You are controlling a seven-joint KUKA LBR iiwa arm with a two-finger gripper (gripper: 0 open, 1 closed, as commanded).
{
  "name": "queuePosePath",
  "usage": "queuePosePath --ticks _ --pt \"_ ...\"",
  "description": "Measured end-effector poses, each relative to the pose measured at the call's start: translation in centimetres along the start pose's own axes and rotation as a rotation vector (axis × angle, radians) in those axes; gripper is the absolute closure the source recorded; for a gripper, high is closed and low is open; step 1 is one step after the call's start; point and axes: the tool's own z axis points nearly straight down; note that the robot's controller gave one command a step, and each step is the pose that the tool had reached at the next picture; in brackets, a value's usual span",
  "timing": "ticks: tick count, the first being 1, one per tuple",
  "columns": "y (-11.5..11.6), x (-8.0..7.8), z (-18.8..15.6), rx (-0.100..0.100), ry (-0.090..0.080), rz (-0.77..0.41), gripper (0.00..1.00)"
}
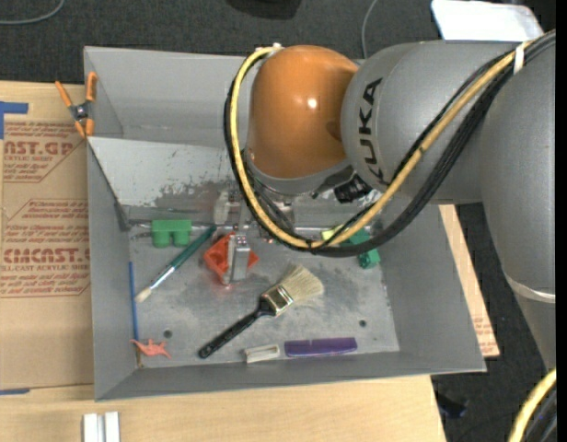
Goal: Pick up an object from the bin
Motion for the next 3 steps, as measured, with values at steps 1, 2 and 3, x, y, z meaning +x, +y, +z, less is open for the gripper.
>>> queuePosePath --ticks 1,2,3 --pt "-0.1 -0.2 -0.5 -0.001 -0.008 0.002 0.00" --pt "-1.9 -1.4 8.2 -0.004 -0.011 0.056 0.00" --pt "-2.3 -1.6 13.7 -0.005 -0.013 0.067 0.00"
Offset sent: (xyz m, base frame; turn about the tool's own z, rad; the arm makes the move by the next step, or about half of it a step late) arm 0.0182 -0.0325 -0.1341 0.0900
